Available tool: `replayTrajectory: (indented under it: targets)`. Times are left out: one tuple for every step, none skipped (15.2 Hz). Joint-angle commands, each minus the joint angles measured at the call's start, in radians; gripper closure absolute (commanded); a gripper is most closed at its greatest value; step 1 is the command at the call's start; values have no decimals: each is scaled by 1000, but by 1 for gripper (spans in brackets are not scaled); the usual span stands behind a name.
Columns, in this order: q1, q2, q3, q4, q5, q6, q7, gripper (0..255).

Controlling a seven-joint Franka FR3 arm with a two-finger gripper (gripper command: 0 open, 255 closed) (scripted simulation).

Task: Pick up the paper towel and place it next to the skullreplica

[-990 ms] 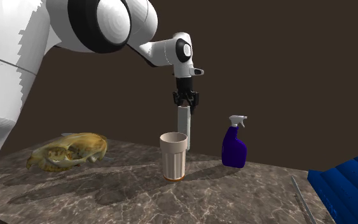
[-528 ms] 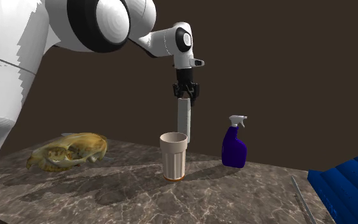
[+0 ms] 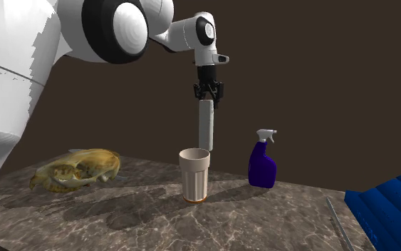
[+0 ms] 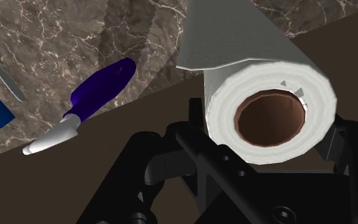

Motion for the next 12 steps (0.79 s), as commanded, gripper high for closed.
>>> replayTrajectory:
  targets:
    - [5, 9, -1, 40, -2, -32, -4, 255]
    - [8, 15, -1, 64, -3, -49, -5, 255]
    - [12, 22, -1, 89, -5, -67, -6, 255]
    - [16, 29, -2, 115, -7, -85, -8, 255]
    - [20, 38, -2, 143, -9, -104, -10, 255]
    - [25, 47, -3, 172, -12, -124, -11, 255]
    - [31, 58, -4, 204, -15, -145, -13, 255]
    - [37, 71, -5, 239, -18, -167, -15, 255]
    - [44, 85, -6, 277, -22, -190, -18, 255]
    - [52, 101, -8, 319, -26, -216, -21, 255]
    - [61, 121, -10, 368, -31, -244, -24, 255]
    - [73, 147, -14, 428, -37, -277, -29, 255]
